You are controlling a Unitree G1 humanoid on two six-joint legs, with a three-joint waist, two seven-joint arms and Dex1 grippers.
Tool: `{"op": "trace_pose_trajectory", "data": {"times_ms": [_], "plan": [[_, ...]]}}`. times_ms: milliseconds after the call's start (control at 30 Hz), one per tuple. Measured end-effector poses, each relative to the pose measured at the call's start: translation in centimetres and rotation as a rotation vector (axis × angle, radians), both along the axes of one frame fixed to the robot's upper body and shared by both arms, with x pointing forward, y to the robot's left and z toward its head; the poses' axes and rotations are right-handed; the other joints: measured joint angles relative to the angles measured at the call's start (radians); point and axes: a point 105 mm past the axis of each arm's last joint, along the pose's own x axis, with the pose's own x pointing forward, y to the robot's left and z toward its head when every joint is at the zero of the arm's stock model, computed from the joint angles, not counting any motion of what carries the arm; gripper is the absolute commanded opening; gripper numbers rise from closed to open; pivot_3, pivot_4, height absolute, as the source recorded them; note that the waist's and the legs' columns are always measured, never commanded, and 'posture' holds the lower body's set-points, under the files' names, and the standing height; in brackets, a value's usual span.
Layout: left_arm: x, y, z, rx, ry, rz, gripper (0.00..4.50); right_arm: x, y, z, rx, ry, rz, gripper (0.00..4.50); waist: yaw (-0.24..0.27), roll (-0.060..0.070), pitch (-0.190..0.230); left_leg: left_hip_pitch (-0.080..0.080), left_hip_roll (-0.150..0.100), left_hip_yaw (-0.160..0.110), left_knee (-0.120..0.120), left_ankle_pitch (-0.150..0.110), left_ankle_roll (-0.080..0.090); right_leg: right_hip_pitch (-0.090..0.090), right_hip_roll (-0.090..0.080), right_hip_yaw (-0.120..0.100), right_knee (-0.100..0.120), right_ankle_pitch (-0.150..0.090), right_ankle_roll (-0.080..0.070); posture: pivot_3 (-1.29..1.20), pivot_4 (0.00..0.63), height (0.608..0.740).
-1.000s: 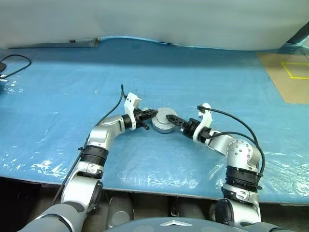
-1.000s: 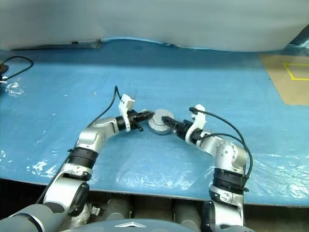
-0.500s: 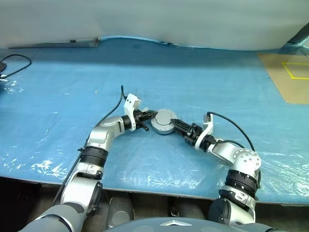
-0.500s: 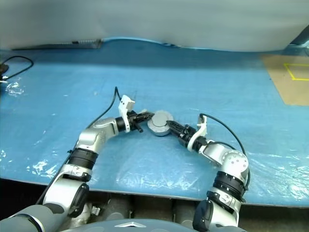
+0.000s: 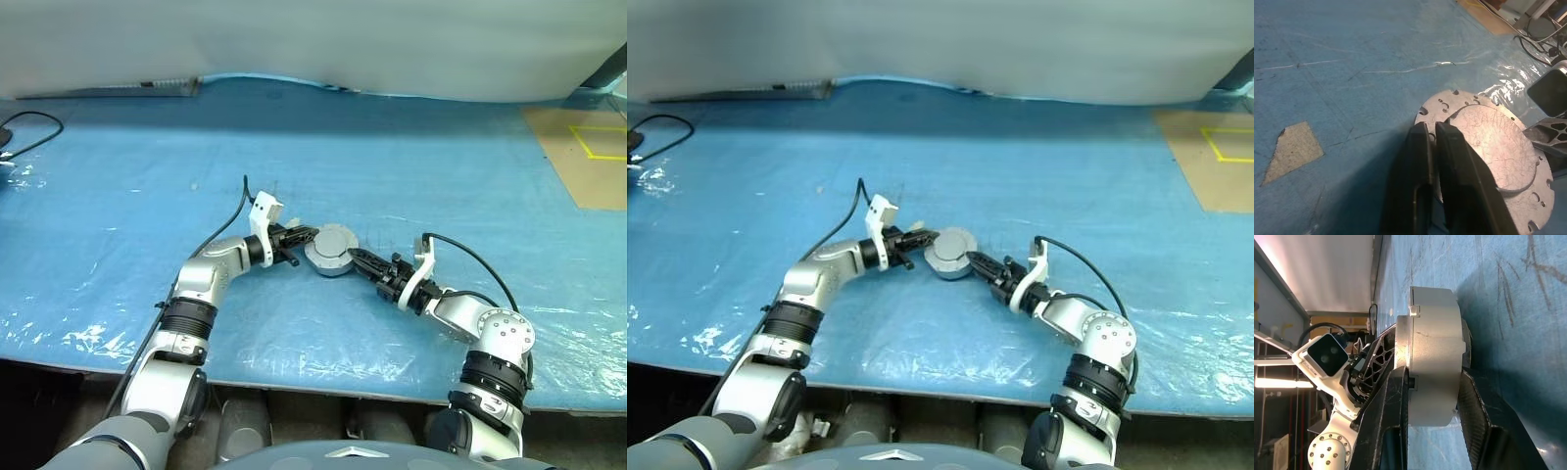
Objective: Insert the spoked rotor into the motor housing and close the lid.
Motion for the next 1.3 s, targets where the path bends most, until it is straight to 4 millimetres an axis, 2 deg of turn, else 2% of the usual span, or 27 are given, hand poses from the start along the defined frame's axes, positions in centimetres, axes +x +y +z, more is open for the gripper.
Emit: {"op": "trace_pose_trajectory", "data": {"times_ms": [133,300,333,400,533,667,767,933,1133,1267,1300], "plan": [[-0.1,1.5,-0.5,-0.063,0.079,0.059,2.52,0.0,0.4,0.1,0.016,0.005,-0.004,1.03,-0.004,0.000,0.000,-0.002,0.000,0.000,0.000,0.000,0.000,-0.002,0.000,0.000,0.000,0.000,0.000,0.00,0.150,0.740],[-0.9,3.9,0.1,-0.278,0.186,0.158,4.35,0.5,1.0,0.3,0.027,0.008,-0.027,1.03,-0.005,0.001,0.001,-0.004,0.000,0.000,0.000,0.000,0.000,-0.003,0.000,0.000,0.000,0.000,-0.001,0.00,0.150,0.740],[-1.1,4.4,0.1,-0.321,0.207,0.179,4.50,0.7,1.0,0.3,0.025,0.006,-0.033,1.03,-0.005,0.001,0.001,-0.004,0.000,0.000,0.000,0.000,0.000,-0.003,0.000,0.000,0.000,0.000,-0.001,0.00,0.150,0.740],[-1.7,5.4,0.0,-0.424,0.256,0.232,4.50,1.2,1.1,0.5,0.028,0.005,-0.046,1.03,-0.006,0.001,0.001,-0.004,0.000,0.000,0.000,0.000,0.000,-0.003,0.000,0.000,0.000,0.000,-0.001,0.00,0.150,0.740],[-3.2,6.0,-0.9,-0.644,0.396,0.313,4.50,2.4,1.6,1.3,0.040,-0.010,-0.061,1.03,-0.006,0.001,0.002,-0.005,0.000,0.000,0.000,0.000,0.000,-0.004,0.000,-0.001,0.000,0.000,-0.001,0.00,0.150,0.740],[-4.1,5.6,-0.8,-0.802,0.483,0.320,4.50,3.3,2.8,3.1,0.067,-0.058,-0.032,1.03,-0.006,0.001,0.003,-0.005,0.000,0.000,0.000,0.000,0.000,-0.004,0.000,0.000,0.000,0.000,0.000,0.00,0.150,0.740],[-4.4,4.9,-0.5,-0.863,0.515,0.303,4.50,3.7,3.8,4.3,0.081,-0.088,0.000,1.03,-0.005,0.001,0.003,-0.006,0.000,0.000,0.000,0.000,0.000,-0.004,0.001,0.000,0.000,0.001,0.001,0.00,0.150,0.740],[-4.4,4.1,-0.1,-0.921,0.532,0.288,4.50,3.4,5.5,4.2,0.071,-0.080,0.069,1.03,-0.005,0.001,0.003,-0.006,0.000,0.000,0.000,0.000,0.000,-0.004,0.001,0.000,0.000,0.002,0.003,0.00,0.150,0.740],[-3.6,2.9,1.1,-1.015,0.520,0.260,4.50,2.9,6.2,4.4,0.077,-0.085,0.118,1.03,-0.002,0.001,0.003,-0.007,0.000,-0.001,0.002,0.000,0.000,-0.004,0.001,0.000,0.000,0.003,0.004,0.00,0.150,0.740],[-3.2,2.1,1.0,-1.040,0.543,0.251,4.50,2.5,6.5,4.3,0.088,-0.076,0.141,1.03,-0.002,0.001,0.003,-0.006,0.000,-0.001,0.002,0.000,0.000,-0.004,0.001,0.000,0.000,0.003,0.005,0.00,0.150,0.740],[-3.2,2.0,1.0,-1.041,0.544,0.249,4.33,2.4,6.6,4.2,0.089,-0.071,0.143,1.03,-0.002,0.001,0.003,-0.006,0.000,-0.001,0.002,0.000,0.000,-0.004,0.001,0.000,0.000,0.003,0.005,0.00,0.150,0.740]]}}
